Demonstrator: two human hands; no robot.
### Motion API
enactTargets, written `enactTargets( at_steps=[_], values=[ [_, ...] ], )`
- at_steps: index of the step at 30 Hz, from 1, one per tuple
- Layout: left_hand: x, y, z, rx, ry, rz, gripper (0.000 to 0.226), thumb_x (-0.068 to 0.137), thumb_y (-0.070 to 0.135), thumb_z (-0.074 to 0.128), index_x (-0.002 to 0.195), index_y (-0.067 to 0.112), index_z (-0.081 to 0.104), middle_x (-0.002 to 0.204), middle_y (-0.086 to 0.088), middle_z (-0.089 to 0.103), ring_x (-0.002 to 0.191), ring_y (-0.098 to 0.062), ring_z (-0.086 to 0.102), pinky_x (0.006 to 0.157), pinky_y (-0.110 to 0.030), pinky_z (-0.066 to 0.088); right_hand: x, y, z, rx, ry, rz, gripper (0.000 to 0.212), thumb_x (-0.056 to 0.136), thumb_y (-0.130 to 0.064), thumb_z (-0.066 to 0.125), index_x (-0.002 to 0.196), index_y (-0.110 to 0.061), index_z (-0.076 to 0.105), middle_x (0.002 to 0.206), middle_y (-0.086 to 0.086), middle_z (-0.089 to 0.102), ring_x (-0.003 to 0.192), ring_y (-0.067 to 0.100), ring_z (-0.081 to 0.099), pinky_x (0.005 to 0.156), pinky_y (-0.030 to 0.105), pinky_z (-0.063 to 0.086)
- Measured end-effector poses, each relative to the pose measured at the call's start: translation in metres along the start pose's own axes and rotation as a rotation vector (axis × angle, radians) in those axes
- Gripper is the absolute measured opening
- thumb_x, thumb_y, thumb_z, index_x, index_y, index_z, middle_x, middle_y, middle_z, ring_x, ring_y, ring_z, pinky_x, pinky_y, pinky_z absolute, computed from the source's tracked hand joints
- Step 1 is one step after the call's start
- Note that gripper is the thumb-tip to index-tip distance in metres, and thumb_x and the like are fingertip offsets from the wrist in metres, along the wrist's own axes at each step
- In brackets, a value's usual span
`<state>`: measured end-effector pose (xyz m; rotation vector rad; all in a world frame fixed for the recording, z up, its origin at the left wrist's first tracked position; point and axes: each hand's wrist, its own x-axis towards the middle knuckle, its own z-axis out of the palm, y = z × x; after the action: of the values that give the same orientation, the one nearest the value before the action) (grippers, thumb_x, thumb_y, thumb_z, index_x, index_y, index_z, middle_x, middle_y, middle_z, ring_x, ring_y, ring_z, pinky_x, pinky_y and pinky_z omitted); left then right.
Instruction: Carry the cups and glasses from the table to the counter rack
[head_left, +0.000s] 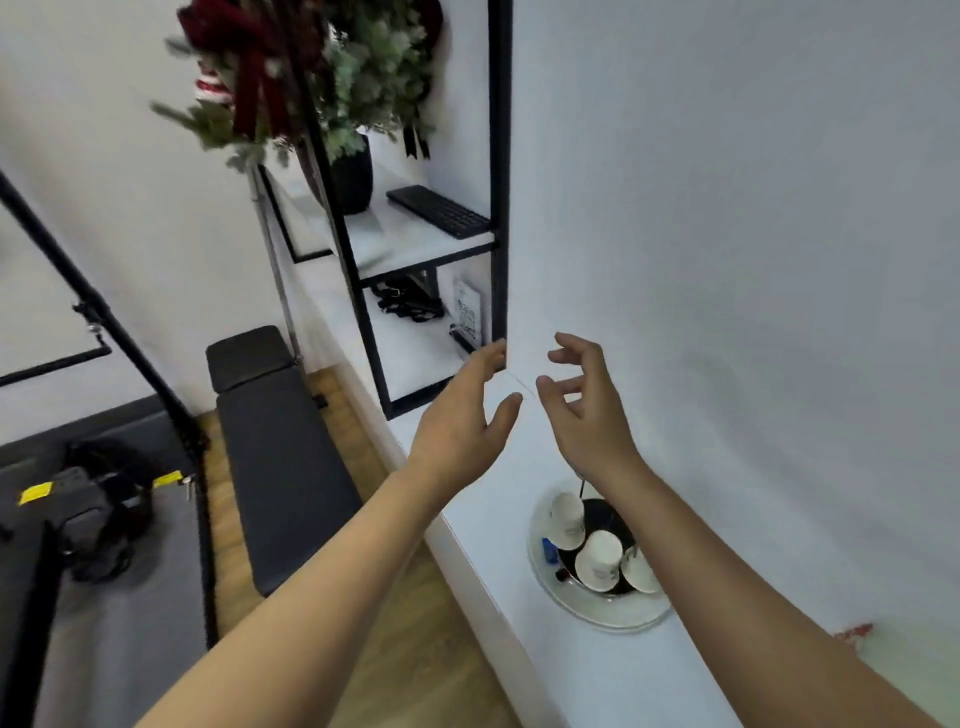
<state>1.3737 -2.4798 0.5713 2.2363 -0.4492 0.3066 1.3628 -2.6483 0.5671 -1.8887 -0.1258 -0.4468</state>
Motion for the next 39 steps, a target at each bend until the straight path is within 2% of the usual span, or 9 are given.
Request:
enactTargets(
  at_steps=[4,9,11,16,22,29,32,36,39],
  values=[
    [-0.034,-0.019,-0.071,0.028,0.134,-0.06,0.055,0.103,0.041,0.057,0.152,0.035,0.032,0.148,0.016,0.052,0.134,-0.002,0.049,0.101,-0.03,0.047,-0.002,-0.042,0.065,0.074,-0.123,-0.11,0.041,0.095,-0.033,0.057,0.133,-0.042,0.043,0.123,-0.014,0.056,0.093,-0.001,0.062,0.071,0.01,0.047],
    [-0.108,-0.049,-0.155,0.066,0.288,-0.15,0.055,0.1,0.047,0.055,0.15,0.033,0.036,0.144,0.016,0.055,0.129,0.002,0.052,0.099,-0.022,0.044,-0.042,-0.094,0.155,0.179,-0.327,-0.175,0.037,0.096,-0.033,0.058,0.131,-0.038,0.046,0.119,-0.016,0.056,0.089,0.004,0.065,0.072,0.014,0.05],
    [-0.144,-0.06,-0.185,0.079,0.345,-0.195,0.054,0.099,0.049,0.054,0.148,0.036,0.036,0.14,0.018,0.056,0.125,0.001,0.054,0.101,-0.026,0.047,-0.066,-0.113,0.188,0.202,-0.4,-0.206,0.037,0.096,-0.034,0.058,0.131,-0.035,0.048,0.118,-0.013,0.057,0.091,0.002,0.063,0.074,0.012,0.049],
    [-0.256,-0.083,-0.25,0.064,0.503,-0.349,0.057,0.098,0.053,0.053,0.15,0.042,0.033,0.138,0.022,0.055,0.124,0.006,0.055,0.102,-0.036,0.053,-0.143,-0.162,0.264,0.269,-0.602,-0.229,0.042,0.097,-0.033,0.06,0.135,-0.041,0.045,0.12,-0.018,0.055,0.09,0.002,0.061,0.076,0.016,0.051],
    [-0.409,-0.089,-0.3,0.079,0.594,-0.546,0.079,0.09,0.077,0.048,0.158,0.048,0.02,0.161,0.021,0.036,0.14,-0.003,0.046,0.114,-0.042,0.045,-0.253,-0.209,0.343,0.331,-0.828,-0.251,0.053,0.094,-0.041,0.061,0.142,-0.046,0.04,0.132,-0.017,0.051,0.097,-0.002,0.06,0.074,0.01,0.049],
    [-0.579,-0.069,-0.357,0.189,0.813,-0.783,0.074,0.091,0.076,0.052,0.154,0.061,0.014,0.154,0.034,0.034,0.134,0.004,0.047,0.106,-0.033,0.047,-0.394,-0.276,0.432,0.395,-1.146,-0.323,0.05,0.097,-0.04,0.061,0.14,-0.049,0.038,0.134,-0.022,0.048,0.098,-0.006,0.058,0.07,0.013,0.048],
    [-0.642,-0.048,-0.378,0.26,0.932,-0.883,0.081,0.086,0.081,0.054,0.153,0.062,0.012,0.162,0.029,0.025,0.142,-0.002,0.041,0.109,-0.033,0.044,-0.447,-0.308,0.463,0.417,-1.306,-0.349,0.056,0.096,-0.047,0.06,0.145,-0.05,0.034,0.144,-0.019,0.043,0.105,-0.004,0.057,0.08,0.022,0.052],
    [-0.725,-0.013,-0.397,0.35,1.087,-1.003,0.085,0.08,0.085,0.055,0.149,0.069,0.007,0.163,0.036,0.013,0.149,0.001,0.027,0.105,-0.018,0.029,-0.522,-0.351,0.488,0.447,-1.477,-0.398,0.061,0.095,-0.051,0.059,0.149,-0.047,0.031,0.153,-0.016,0.035,0.118,0.004,0.055,0.094,0.042,0.056],
    [-0.782,0.011,-0.409,0.418,1.136,-1.094,0.087,0.082,0.082,0.056,0.152,0.065,0.008,0.165,0.03,0.014,0.147,0.003,0.027,0.105,-0.023,0.031,-0.581,-0.378,0.498,0.484,-1.57,-0.42,0.06,0.095,-0.05,0.06,0.148,-0.045,0.033,0.152,-0.016,0.037,0.118,0.005,0.056,0.093,0.045,0.057]
  ],
)
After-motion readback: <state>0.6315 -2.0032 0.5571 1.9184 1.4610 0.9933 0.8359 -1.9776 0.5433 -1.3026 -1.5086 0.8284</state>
